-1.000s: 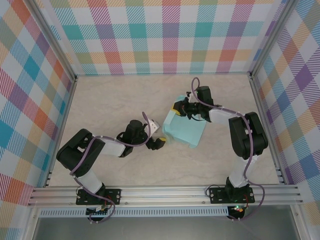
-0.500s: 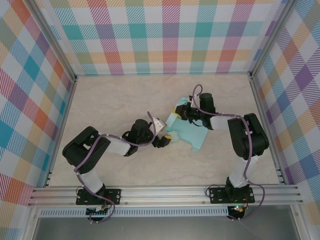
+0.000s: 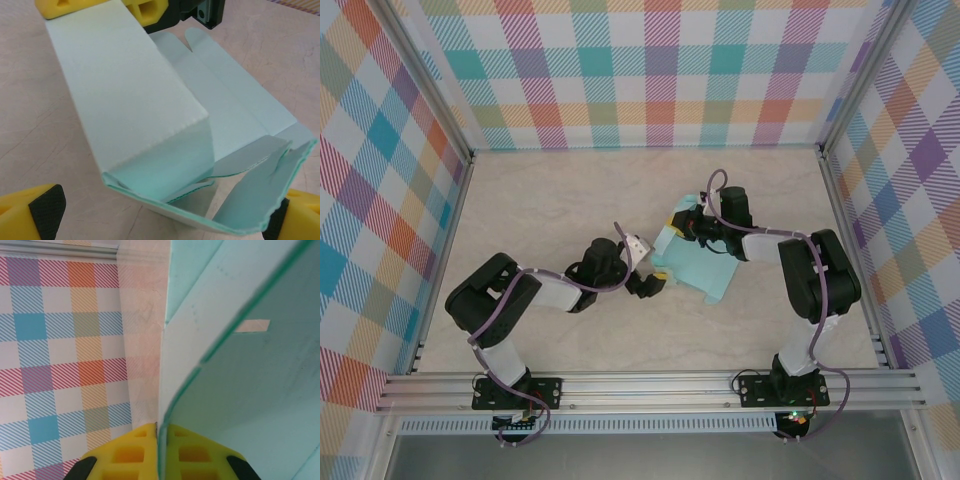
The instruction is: Fold the paper box
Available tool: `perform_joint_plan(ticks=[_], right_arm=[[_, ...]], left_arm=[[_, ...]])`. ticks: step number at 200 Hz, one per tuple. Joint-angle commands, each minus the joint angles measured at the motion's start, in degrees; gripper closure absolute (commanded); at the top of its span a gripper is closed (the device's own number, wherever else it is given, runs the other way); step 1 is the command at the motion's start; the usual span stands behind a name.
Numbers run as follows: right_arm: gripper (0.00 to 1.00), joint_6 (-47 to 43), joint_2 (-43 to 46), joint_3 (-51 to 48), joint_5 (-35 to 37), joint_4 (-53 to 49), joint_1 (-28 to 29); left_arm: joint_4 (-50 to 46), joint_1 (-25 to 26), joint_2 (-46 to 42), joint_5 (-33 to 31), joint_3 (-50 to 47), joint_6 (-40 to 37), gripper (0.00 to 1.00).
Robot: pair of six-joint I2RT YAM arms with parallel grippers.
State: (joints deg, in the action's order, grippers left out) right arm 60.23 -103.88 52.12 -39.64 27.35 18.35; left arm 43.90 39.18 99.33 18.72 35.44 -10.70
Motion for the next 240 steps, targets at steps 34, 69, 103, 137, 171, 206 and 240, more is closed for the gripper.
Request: perform_joint_plan(ticks=[34, 69, 103, 137, 171, 206, 240], right_arm=[[0.96, -0.54, 1.26, -2.03, 1.32, -0.61, 0.0], [0.96, -0.02, 1.26, -2.96, 1.1, 0.31, 0.15], [0.97, 0.24, 0.86, -3.42, 0.77, 0.6, 0.42], [0.97, 0.16, 0.81, -3.42, 0.53, 0.59, 0.57], [0.97, -0.15, 0.96, -3.36, 0.78, 0.47, 0.54], [0.97, 0.14, 0.5, -3.41, 0.79, 1.06, 0.55], [0.97, 0.42, 0.32, -3.43, 0.7, 1.81, 0.63]], left_arm=[[3.19, 2.34, 0.83, 0.49, 0.79, -1.03, 0.05], [4.71, 2.48, 1.31, -9.16, 0.57, -1.95, 0.15], [3.36, 2.45, 1.74, -7.99, 2.6, -1.36, 0.22], [3.8, 2.8, 1.41, -3.11, 2.87, 1.02, 0.2], [2.13, 3.52, -0.59, 1.34, 1.03, 1.0, 0.13], [-0.4, 3.47, -2.44, -2.36, -1.0, -0.8, 0.14], [-1.44, 3.51, -0.97, -1.46, 0.21, 0.03, 0.25]])
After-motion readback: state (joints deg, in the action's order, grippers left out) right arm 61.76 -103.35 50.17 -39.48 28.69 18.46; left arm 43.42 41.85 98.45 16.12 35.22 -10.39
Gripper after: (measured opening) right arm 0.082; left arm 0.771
